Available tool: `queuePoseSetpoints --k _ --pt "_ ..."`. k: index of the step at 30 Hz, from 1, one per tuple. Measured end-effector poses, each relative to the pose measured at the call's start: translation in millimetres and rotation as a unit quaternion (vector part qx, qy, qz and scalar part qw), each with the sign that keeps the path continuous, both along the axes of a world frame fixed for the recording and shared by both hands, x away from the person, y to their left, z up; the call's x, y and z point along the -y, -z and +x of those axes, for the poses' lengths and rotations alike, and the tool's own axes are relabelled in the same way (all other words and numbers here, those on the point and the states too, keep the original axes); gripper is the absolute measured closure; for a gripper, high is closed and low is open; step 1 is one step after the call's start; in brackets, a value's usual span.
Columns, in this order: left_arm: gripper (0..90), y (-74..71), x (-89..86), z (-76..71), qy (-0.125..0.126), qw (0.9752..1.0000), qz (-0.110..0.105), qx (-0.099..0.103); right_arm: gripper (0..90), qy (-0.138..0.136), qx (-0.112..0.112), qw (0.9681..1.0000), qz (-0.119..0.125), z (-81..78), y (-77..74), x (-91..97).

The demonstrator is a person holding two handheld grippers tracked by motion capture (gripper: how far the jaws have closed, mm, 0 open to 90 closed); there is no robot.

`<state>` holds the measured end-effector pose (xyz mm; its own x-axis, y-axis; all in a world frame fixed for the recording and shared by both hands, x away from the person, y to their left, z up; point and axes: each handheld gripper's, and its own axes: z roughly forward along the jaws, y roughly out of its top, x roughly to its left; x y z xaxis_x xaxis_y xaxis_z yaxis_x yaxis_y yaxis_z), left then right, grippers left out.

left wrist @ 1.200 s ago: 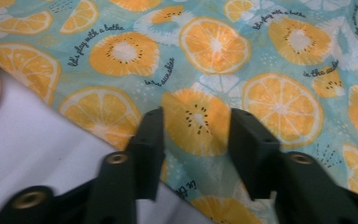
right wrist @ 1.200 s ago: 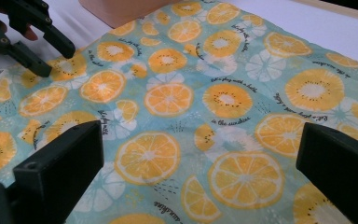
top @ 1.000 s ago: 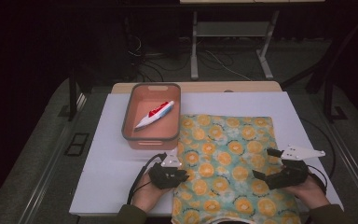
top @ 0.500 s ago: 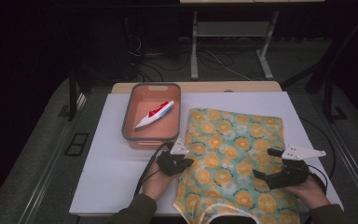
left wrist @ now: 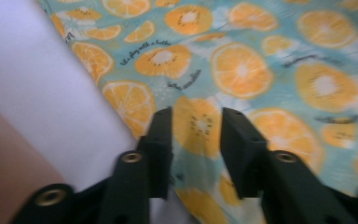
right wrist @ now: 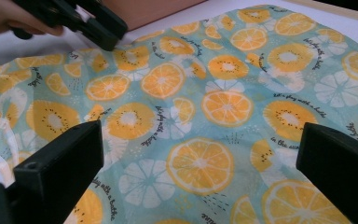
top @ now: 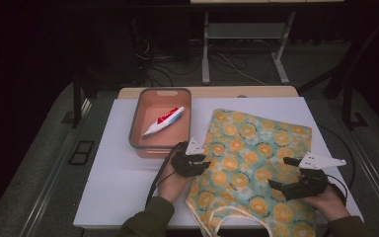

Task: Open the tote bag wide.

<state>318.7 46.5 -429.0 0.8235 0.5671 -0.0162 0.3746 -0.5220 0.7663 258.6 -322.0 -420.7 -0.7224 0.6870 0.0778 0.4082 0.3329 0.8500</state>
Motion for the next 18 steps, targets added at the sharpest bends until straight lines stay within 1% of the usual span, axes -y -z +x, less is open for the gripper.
queuePoseSetpoints --k 2,5,6,8,12,14,18 --pt "49.6 -4.7 -7.0 -9.2 -0.001 1.0 0.003 -0.005 0.5 0.0 0.0 1.0 -0.001 0.0 0.0 0.1" --pt "40.8 -8.0 -20.2 -22.1 -0.01 0.9998 -0.009 -0.015 0.5 0.0 0.001 1.0 -0.002 0.3 0.4 -0.4" --pt "35.6 -7.6 -24.0 -26.5 -0.013 0.9997 -0.01 -0.02 0.5 -0.001 0.002 1.0 -0.005 0.2 0.7 -0.8" --pt "33.7 -4.6 -31.3 -35.7 -0.015 0.9993 -0.016 -0.029 0.5 -0.001 0.002 1.0 -0.007 0.1 0.7 -1.0" --pt "32.2 3.4 -37.4 -50.3 -0.014 0.9988 -0.007 -0.047 0.5 0.0 0.002 1.0 -0.007 0.2 0.8 -1.1" --pt "31.6 7.2 -37.5 -52.5 -0.012 0.9979 -0.008 -0.063 0.5 0.0 0.002 1.0 -0.007 0.1 0.7 -1.2" --pt "32.8 13.5 -32.8 -50.7 -0.002 0.9971 0.007 -0.075 0.5 0.001 0.001 1.0 -0.008 -0.2 0.8 -1.2"
